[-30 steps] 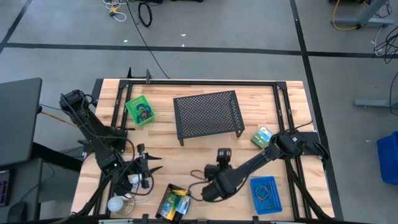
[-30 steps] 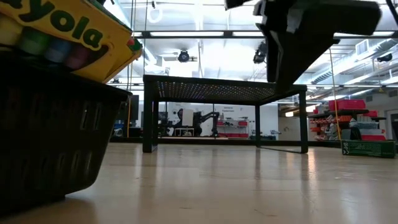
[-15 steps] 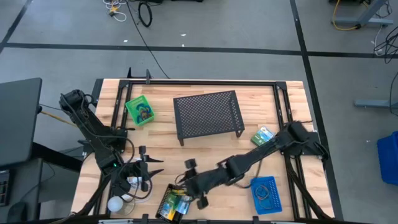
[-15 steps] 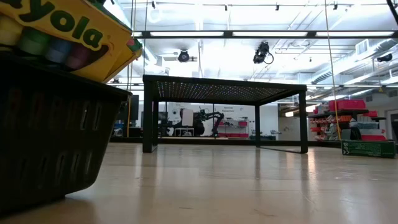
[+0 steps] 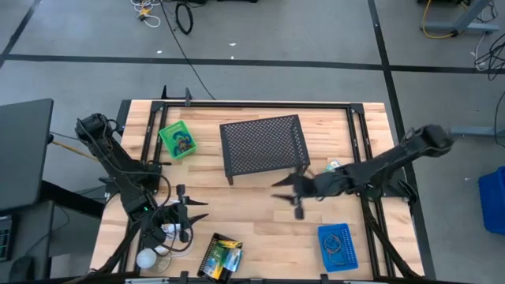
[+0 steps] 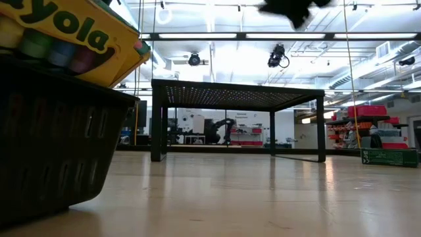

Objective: Pick & Place Office Desk Supplies
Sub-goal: Put the yellow crayon box into the black bin

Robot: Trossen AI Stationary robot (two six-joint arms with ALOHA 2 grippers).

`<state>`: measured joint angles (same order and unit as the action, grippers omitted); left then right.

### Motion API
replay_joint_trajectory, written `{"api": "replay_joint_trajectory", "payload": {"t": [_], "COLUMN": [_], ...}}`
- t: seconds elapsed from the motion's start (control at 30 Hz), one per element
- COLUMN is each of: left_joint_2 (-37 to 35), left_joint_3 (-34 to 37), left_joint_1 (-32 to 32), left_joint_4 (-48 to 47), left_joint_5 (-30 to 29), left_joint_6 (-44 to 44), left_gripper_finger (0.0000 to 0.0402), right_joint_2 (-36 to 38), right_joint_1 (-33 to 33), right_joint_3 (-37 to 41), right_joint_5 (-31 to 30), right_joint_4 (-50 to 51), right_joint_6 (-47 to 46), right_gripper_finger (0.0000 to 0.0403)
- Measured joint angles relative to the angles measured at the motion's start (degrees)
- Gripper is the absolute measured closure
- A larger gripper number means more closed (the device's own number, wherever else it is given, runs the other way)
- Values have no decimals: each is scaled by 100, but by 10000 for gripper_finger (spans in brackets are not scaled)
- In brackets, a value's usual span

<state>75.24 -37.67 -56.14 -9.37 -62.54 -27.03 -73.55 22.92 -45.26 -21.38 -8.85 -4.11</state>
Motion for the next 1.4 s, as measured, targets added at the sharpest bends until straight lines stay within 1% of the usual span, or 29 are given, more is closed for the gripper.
{"api": "replay_joint_trajectory", "payload": {"t": [0.07,0.17,0.3,0.43,0.67,0.73,0.8,0.87,0.97,1.07,1.17,1.2,1.3,1.4], "left_joint_2": [0,0,-2,-2,-2,-2,-2,-2,-2,-2,-2,-2,-2,-2], "left_joint_3": [0,0,0,0,2,2,2,2,2,2,2,2,2,2], "left_joint_1": [-2,0,0,0,0,0,0,0,0,0,0,0,0,-2], "left_joint_4": [2,4,7,3,-12,-21,-20,-26,-32,-53,-61,-63,-68,-70], "left_joint_5": [3,59,119,135,241,262,273,284,306,309,378,402,451,467], "left_joint_6": [-24,-81,-105,-188,-325,-355,-356,-354,-349,-345,-339,-339,-339,-339], "left_gripper_finger": [240,240,240,240,240,240,240,240,240,240,240,240,240,240], "right_joint_2": [532,1104,1494,1514,1511,1511,1511,1511,1511,1509,1509,1504,1373,1044], "right_joint_1": [17,78,84,84,49,33,30,30,-9,-172,-384,-451,-681,-942], "right_joint_3": [554,1236,1657,1609,1522,1522,1522,1522,1522,1522,1522,1522,1522,1522], "right_joint_5": [-296,-646,-755,-673,135,373,521,538,537,633,750,818,1016,1288], "right_joint_4": [285,1355,2709,3945,5603,5988,6258,6376,6453,6451,6459,6467,6467,6462], "right_joint_6": [-599,-1828,-3418,-4495,-6103,-6417,-6642,-6801,-6921,-6846,-6682,-6609,-6466,-6302], "right_gripper_finger": [259,258,257,257,256,256,256,258,271,310,376,389,395,399]}}
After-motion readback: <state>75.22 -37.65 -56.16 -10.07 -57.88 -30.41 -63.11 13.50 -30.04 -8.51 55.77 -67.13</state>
